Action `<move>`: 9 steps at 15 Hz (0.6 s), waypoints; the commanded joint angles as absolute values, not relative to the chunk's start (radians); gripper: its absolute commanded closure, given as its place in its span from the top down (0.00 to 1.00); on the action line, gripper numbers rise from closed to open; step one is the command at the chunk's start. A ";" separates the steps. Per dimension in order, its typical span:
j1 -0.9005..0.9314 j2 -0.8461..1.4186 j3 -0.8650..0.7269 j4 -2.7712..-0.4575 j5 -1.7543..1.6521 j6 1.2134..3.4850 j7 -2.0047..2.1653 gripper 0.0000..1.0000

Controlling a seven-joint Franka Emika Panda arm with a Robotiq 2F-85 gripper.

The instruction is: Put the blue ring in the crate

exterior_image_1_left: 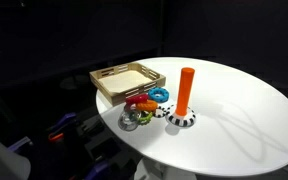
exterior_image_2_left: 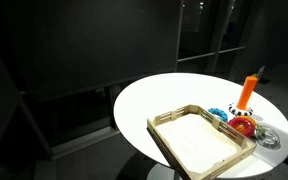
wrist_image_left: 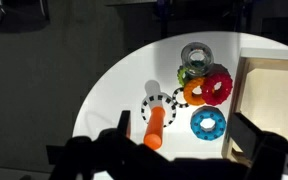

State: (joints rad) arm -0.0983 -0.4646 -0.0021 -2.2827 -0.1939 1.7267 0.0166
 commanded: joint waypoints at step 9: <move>-0.058 -0.427 -0.015 -2.253 -0.157 1.785 0.014 1.00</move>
State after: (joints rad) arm -0.0818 -0.4559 -0.0033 -2.2811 -0.1842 1.7548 0.0166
